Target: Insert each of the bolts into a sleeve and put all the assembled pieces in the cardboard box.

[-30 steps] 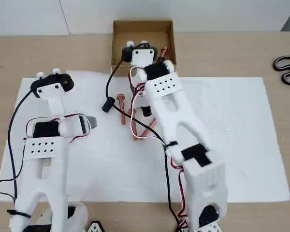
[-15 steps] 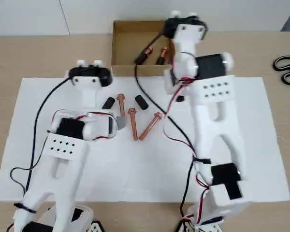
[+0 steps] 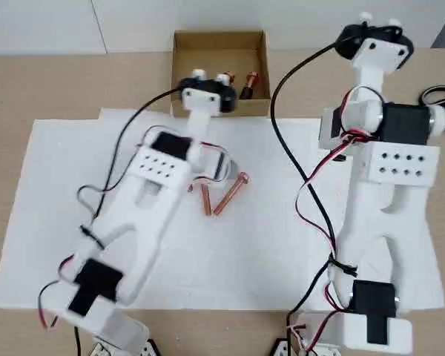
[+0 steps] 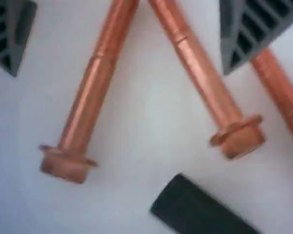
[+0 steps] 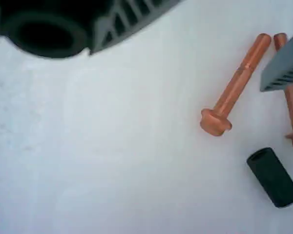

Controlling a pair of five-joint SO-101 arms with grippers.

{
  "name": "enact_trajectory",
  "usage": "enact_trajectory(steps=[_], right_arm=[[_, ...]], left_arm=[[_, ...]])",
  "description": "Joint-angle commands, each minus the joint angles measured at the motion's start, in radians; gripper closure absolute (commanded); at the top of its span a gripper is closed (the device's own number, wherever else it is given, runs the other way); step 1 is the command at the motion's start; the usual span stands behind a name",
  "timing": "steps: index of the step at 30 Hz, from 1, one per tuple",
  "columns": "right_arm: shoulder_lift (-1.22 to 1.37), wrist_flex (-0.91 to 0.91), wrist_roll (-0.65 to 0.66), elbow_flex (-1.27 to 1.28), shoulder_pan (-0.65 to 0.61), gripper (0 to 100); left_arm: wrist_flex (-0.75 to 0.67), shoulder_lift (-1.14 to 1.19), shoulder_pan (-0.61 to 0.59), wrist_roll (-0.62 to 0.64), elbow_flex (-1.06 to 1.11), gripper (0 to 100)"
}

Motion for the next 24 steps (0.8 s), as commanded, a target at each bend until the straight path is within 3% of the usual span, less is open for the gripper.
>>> enact_trajectory(steps=[1,9,24], right_arm=[[-0.047,-0.007,0.011,-0.002,0.036,99.2],[-0.045,-0.021,0.011,-0.002,0.064,99.2],[-0.048,-0.024,0.011,-0.002,0.064,99.2]], left_arm=[[0.069,0.103,0.06,-0.087,-0.176,74],[0.224,0.253,0.083,-0.118,-0.285,74],[0.107,0.342,0.078,-0.118,-0.288,75]])
